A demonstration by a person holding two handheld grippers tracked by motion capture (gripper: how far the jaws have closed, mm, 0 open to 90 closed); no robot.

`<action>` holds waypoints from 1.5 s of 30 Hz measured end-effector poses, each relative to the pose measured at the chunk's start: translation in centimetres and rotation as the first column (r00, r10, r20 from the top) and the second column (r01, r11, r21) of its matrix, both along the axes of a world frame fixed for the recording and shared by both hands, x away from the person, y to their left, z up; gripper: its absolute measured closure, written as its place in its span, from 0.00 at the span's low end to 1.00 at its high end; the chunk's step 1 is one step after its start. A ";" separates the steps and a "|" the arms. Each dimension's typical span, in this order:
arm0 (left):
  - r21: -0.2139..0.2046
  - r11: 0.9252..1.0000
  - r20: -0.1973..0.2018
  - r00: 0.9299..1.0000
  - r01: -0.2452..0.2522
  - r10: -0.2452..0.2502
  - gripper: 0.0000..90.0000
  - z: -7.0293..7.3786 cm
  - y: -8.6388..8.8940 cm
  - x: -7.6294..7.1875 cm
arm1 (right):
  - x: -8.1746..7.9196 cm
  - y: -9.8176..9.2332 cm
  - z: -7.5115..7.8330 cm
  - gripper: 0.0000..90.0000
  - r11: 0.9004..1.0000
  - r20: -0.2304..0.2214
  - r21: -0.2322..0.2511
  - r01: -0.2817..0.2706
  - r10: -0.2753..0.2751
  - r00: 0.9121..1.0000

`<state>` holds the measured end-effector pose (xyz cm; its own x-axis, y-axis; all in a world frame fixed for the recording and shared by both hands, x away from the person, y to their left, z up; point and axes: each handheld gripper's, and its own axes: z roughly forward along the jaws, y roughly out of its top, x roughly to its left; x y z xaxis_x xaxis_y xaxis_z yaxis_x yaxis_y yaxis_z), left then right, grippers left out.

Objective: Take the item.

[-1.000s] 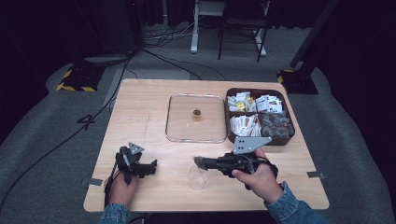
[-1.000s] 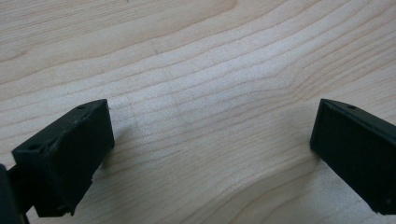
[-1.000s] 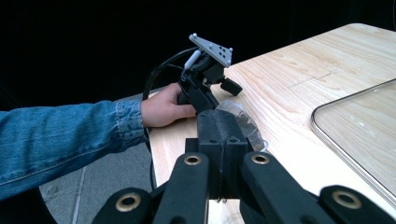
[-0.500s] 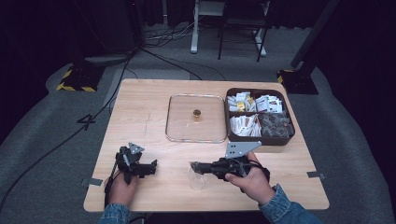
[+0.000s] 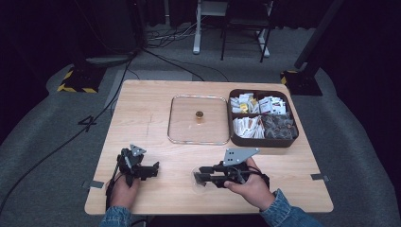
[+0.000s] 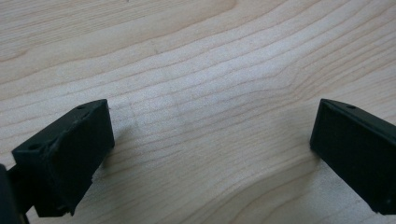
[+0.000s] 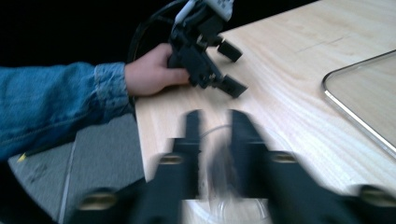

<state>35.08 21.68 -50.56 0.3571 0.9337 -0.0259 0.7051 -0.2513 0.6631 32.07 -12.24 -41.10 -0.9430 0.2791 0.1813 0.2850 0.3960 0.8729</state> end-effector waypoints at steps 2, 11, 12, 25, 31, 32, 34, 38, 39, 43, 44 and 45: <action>0.000 1.000 0.000 1.000 0.000 0.000 0.00 0.0 0.0 0.0 | 0.1 -0.1 0.1 0.65 1.000 -0.008 0.015 0.010 -0.009 1.000; 0.000 1.000 0.000 1.000 0.000 0.000 0.00 0.0 0.0 0.0 | 0.7 -0.4 -0.1 0.50 0.999 -0.002 -0.020 0.049 -0.049 0.999; 0.000 1.000 0.000 1.000 0.000 0.000 0.00 0.0 0.0 0.0 | 0.7 -0.5 0.0 0.49 0.998 -0.001 -0.019 0.052 -0.052 0.999; 0.000 1.000 0.000 1.000 0.000 0.000 0.00 0.0 0.0 0.0 | 1.2 -5.2 3.3 0.44 0.992 0.026 0.000 0.125 -0.125 0.992; 0.002 1.000 0.000 1.000 -0.001 0.001 0.00 0.0 0.0 0.1 | 1.6 -7.6 3.4 0.43 0.983 0.025 0.000 0.184 -0.184 0.983; 0.002 1.000 0.001 1.000 -0.001 0.001 0.00 0.0 0.0 0.1 | 1.8 -8.6 3.3 0.43 0.979 0.019 -0.006 0.205 -0.204 0.979; 0.002 1.000 0.000 1.000 -0.001 0.001 0.00 0.0 0.0 0.1 | 1.9 -9.6 3.2 0.43 0.973 0.017 -0.014 0.228 -0.228 0.974; 0.003 1.000 0.001 1.000 0.003 -0.003 0.00 0.0 0.0 0.1 | 2.2 -11.5 2.9 0.42 0.962 0.019 -0.032 0.270 -0.270 0.963; 0.003 1.000 0.001 1.000 0.002 -0.002 0.00 0.0 0.0 0.1 | 2.3 -11.9 2.9 0.42 0.959 0.017 -0.037 0.281 -0.280 0.960; 0.003 1.000 0.001 1.000 0.003 -0.003 0.00 0.0 0.0 0.1 | 2.5 -13.0 2.7 0.41 0.949 0.022 -0.057 0.310 -0.309 0.951; 0.003 1.000 0.001 1.000 0.002 -0.002 0.00 0.0 0.0 0.1 | 2.6 -13.6 2.6 0.41 0.944 0.024 -0.069 0.322 -0.322 0.947; 0.003 1.000 0.001 1.000 0.002 -0.002 0.00 0.0 0.0 0.1 | 2.7 -13.9 2.5 0.40 0.941 0.022 -0.074 0.329 -0.329 0.944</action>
<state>35.21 21.67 -50.54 0.3594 0.9329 -0.0229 0.7039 -0.2549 0.6630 34.76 -26.14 -38.64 -0.7979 0.5866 0.1389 0.4024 0.3466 0.8473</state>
